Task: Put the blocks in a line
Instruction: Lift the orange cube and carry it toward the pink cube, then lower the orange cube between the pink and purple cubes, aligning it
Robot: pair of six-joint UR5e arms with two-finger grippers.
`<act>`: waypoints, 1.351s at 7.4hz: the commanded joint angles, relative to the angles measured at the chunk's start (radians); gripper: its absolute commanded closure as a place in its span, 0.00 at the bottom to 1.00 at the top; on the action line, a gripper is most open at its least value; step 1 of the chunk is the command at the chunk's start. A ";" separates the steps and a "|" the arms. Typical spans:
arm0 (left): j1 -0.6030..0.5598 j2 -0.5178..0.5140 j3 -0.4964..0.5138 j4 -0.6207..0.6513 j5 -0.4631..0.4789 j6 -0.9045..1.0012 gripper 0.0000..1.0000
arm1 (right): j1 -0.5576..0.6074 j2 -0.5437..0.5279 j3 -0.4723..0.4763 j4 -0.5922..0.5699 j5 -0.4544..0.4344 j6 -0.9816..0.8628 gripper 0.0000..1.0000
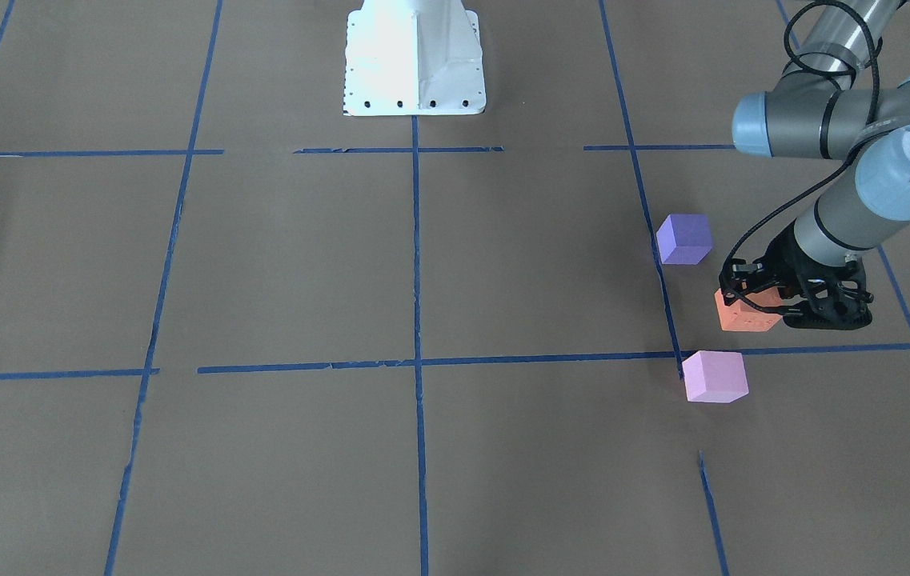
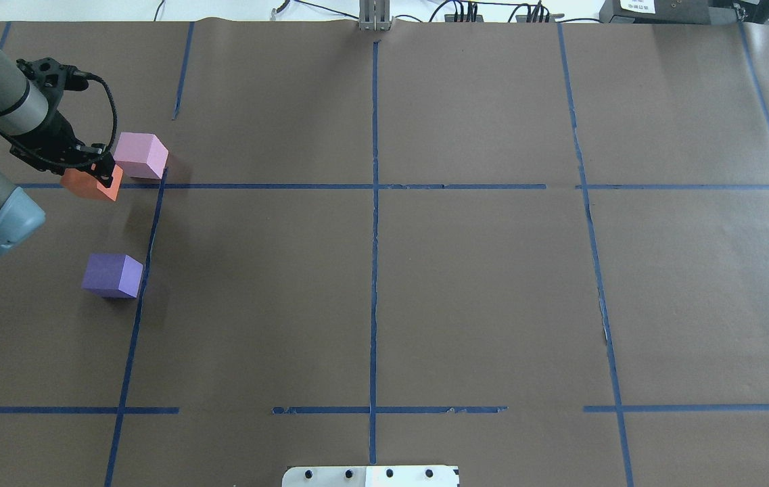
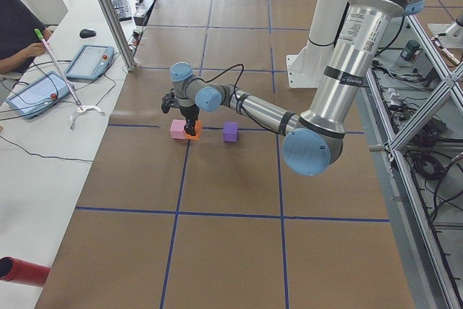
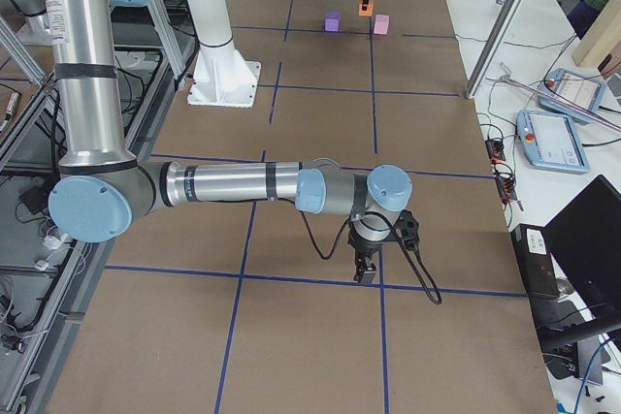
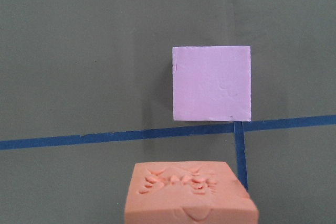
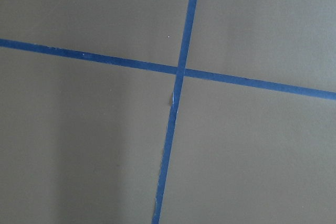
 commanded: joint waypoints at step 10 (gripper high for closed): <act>0.071 -0.021 0.075 -0.049 -0.068 -0.055 0.63 | 0.000 0.000 0.000 0.000 0.000 0.000 0.00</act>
